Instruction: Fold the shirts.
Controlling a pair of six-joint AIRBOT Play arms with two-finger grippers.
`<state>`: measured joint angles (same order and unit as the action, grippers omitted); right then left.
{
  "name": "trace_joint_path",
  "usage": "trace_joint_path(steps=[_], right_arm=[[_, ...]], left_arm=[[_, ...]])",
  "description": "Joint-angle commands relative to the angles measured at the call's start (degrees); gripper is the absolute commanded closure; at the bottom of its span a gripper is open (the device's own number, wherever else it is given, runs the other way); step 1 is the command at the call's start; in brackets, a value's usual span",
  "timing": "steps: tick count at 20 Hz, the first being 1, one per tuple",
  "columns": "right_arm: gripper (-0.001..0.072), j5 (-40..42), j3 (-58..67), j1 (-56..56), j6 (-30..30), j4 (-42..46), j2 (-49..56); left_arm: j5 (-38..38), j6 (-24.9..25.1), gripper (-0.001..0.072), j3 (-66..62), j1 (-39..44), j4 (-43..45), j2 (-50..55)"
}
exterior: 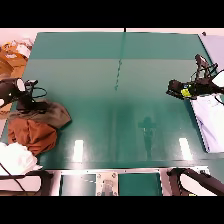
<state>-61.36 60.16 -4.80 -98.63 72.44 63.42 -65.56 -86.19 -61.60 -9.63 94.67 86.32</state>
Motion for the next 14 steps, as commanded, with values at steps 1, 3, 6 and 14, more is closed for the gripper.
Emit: trace_joint_path(steps=[1, 3, 6, 14], right_arm=[[0.058, 0.35, 0.0, -0.04, 0.02, -0.04, 0.02], [0.0582, 0.5, 0.0, -0.04, 0.02, -0.04, 0.02], [0.0584, 0.52, 0.0, -0.24, 0.04, 0.17, 0.02], [0.0697, -3.43, 1.22, -7.34, 0.28, 0.13, 0.02]], left_arm=[[-7.06, 2.19, 0.0546, 0.26, -0.5, -0.52, 3.96], [-8.28, 3.61, 0.0679, -4.72, -0.5, -0.61, 3.96], [-10.84, 3.52, 0.068, -18.18, 0.61, -0.7, 3.96], [-15.5, 2.1, 0.0681, -52.98, 18.82, -13.25, 3.96]])
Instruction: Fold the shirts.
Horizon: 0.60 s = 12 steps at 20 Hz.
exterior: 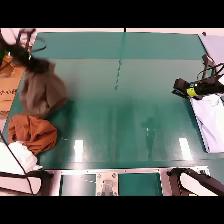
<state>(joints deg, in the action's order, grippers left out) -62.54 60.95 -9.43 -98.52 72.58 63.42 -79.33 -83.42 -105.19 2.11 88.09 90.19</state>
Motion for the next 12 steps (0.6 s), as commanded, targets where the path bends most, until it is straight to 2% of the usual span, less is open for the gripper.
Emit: trace_joint_path(steps=[1, 6, 9, 10, 11, 12], right_arm=[[0.0697, -2.91, 0.52, -3.85, 0.17, 0.02, 0.02], [0.0697, -3.76, 0.52, -7.15, 0.31, 0.04, 0.02], [0.0696, -3.74, 0.52, -7.1, 1.03, -0.09, 0.02], [0.0695, -3.78, 0.52, -7.08, 1.03, -0.17, 0.02], [0.0617, -4.2, 0.52, -7.1, 1.03, -0.17, 0.02], [0.0431, -4.87, 0.52, -7.1, 1.29, -0.13, 0.02]], left_arm=[[-1.92, -1.25, 0.0681, -9.94, 10.43, -8.5, 0.09], [2.23, -1.57, 0.068, -9.86, 29.07, -13.84, 3.48], [5.99, -1.64, 0.0677, -9.86, 37.48, -14.84, 8.81], [6.88, -1.57, 0.049, -9.88, 39.26, -14.84, 10.71], [6.91, -1.64, 0.0032, -9.88, 39.91, -14.78, 11.98], [5.97, -1.99, 0.0002, -9.9, 39.45, -14.75, 12.48]])
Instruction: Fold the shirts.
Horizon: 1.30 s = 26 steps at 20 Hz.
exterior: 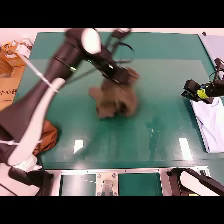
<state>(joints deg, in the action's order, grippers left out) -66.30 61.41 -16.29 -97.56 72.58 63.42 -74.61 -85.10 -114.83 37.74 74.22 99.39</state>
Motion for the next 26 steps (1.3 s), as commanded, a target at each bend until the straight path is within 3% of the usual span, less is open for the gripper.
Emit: trace_joint_path(steps=[1, 5, 7, 10, 13, 17, 18, 20, 21, 22, 25, 26], right_arm=[[0.0332, -1.73, 0.07, -0.26, 1.44, -0.09, 0.02], [0.0328, -2.34, -0.07, -0.26, 3.3, -0.15, 2.34], [0.0329, -2.27, -0.07, -0.22, 3.3, -0.57, 6.14], [0.033, 1.18, -0.31, -0.22, 3.74, -3.91, 13.49], [0.0333, 6.08, -0.28, -0.2, 4.66, -9.51, 20.04], [0.0343, 8.13, -0.24, -0.13, 13.05, -23.1, 26.49], [0.0343, 8.96, -0.22, 0.04, 14.6, -25.92, 27.36], [0.0342, 12.15, -0.15, 0.98, 17.18, -30.1, 28.72], [0.0342, 13.84, -0.13, 1.64, 17.77, -31.63, 29.49], [0.0343, 14.95, 0.13, 2.27, 18.18, -32.61, 30.45], [0.0353, 15.45, 1.81, 4.66, 18.36, -35.32, 34.49], [0.0411, 15.45, 2.19, 5.6, 18.8, -36.33, 35.56]], left_arm=[[-0.96, -0.33, 0.0004, -0.28, 2.49, 0.22, 3.1], [-9.14, -3.37, 0.0004, 0.2, -9.09, 0.85, 2.64], [-7.56, -3.52, 0.0004, 3.34, -14.69, -1.99, 2.67], [2.29, -2.19, 0.0005, 12.85, -18.62, -7.02, 2.69], [15.19, 5.18, 0.0006, 22.53, -18.08, -16.92, 4.17], [19.43, 10.71, 0.0007, 23.28, -16.81, -28.94, 11.65], [20.2, 12.46, 0.0066, 23.28, -16.81, -32.02, 12.35], [21.05, 16.48, 0.0477, 23.08, -16.81, -34.42, 12.41], [20.94, 16.79, 0.0625, 22.84, -17.0, -34.27, 12.41], [20.41, 16.61, 0.0679, 22.47, -17.38, -34.16, 12.41], [15.93, 16.57, 0.0679, 20.68, -19.58, -34.14, 12.26], [13.79, 16.57, 0.0679, 20.02, -20.41, -34.14, 12.26]])
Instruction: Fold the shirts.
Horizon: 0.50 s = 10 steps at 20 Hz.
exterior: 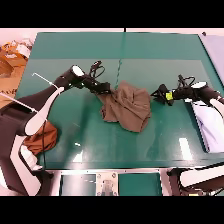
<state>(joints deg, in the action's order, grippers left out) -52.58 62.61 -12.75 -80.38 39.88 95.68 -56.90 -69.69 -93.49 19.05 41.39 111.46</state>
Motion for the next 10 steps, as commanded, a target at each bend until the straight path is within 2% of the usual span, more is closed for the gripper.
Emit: trace_joint_path(steps=[1, 2, 3, 7, 10], right_arm=[[0.0494, 1.73, 1.27, 2.91, 2.91, -4.9, 4.2], [0.0645, 1.77, 1.64, 3.65, 5.07, -5.66, 4.9], [0.0699, 1.88, 2.03, 3.78, 6.43, -5.6, 5.01], [0.07, -2.49, 6.32, -3.02, 6.54, -5.16, 1.09], [0.07, -6.16, 10.12, -8.87, 6.56, -5.14, -6.88]], left_arm=[[-6.01, 1.16, 0.0679, -1.92, -2.62, -1.29, 0.17], [-8.04, 1.16, 0.0679, -2.64, -3.48, -1.27, 0.17], [-10.4, 0.68, 0.068, -3.56, -4.68, -1.05, -0.07], [-19.1, -4.22, 0.068, -10.23, -10.32, 4.52, -3.43], [-20.02, -6.82, 0.068, -15.72, -12.24, 11.56, -9.31]])
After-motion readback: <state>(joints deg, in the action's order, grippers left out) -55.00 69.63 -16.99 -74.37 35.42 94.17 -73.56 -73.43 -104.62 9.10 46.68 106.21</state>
